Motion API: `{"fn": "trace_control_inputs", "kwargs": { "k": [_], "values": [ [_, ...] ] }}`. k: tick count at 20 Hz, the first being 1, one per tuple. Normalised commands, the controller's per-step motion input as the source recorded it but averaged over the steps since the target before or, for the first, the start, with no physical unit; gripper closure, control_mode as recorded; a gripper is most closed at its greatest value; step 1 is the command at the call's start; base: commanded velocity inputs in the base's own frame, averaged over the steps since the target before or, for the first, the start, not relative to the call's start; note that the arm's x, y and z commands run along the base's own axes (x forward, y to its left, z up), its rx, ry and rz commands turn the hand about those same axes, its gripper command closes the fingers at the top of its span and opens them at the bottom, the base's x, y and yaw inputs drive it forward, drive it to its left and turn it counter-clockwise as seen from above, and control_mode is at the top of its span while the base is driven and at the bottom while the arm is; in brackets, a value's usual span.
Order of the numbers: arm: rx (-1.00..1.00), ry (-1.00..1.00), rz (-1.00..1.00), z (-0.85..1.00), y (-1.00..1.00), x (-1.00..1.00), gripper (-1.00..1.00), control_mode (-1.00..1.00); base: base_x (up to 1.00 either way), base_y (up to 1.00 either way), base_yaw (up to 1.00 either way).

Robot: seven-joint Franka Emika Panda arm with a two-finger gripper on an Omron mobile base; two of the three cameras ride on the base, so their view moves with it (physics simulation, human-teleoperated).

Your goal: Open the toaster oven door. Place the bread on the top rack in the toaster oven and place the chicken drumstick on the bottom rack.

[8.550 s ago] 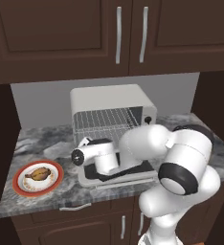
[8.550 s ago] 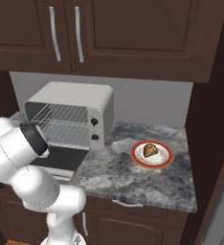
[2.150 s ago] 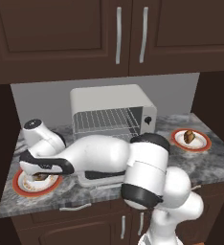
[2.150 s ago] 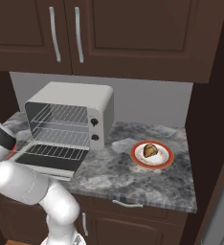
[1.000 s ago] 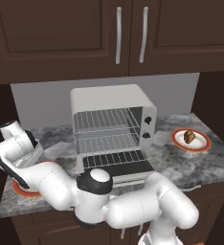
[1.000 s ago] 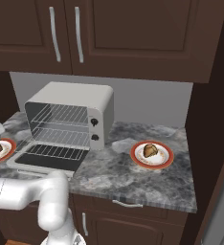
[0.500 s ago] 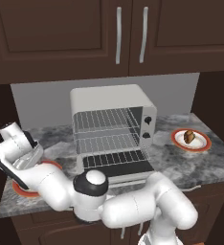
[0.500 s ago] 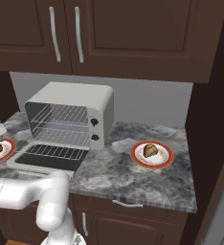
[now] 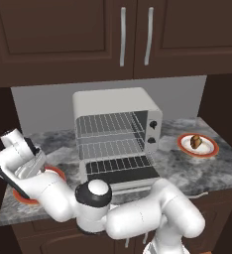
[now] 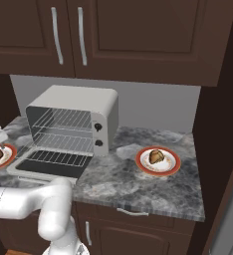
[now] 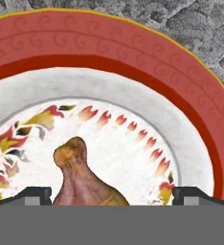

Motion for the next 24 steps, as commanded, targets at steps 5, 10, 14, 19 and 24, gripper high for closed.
{"fn": "trace_control_inputs", "kwargs": {
  "k": [5,10,14,19,24],
  "values": [
    [0.0,-0.08,0.02,-0.09,-0.13,-0.23,-1.0,-1.0,0.0,0.0,0.0],
    [0.0,-0.09,0.0,-0.07,-0.18,-0.27,-1.0,-1.0,0.0,0.0,0.0],
    [0.0,-0.07,0.0,-0.15,-0.2,-0.02,-1.0,-1.0,0.0,0.0,0.0],
    [0.0,-0.06,0.02,-0.13,-0.2,0.08,1.0,-1.0,0.0,0.0,0.0],
    [0.0,-0.07,0.03,0.02,-0.12,0.0,1.0,-1.0,0.0,0.0,0.0]
  ]
}}
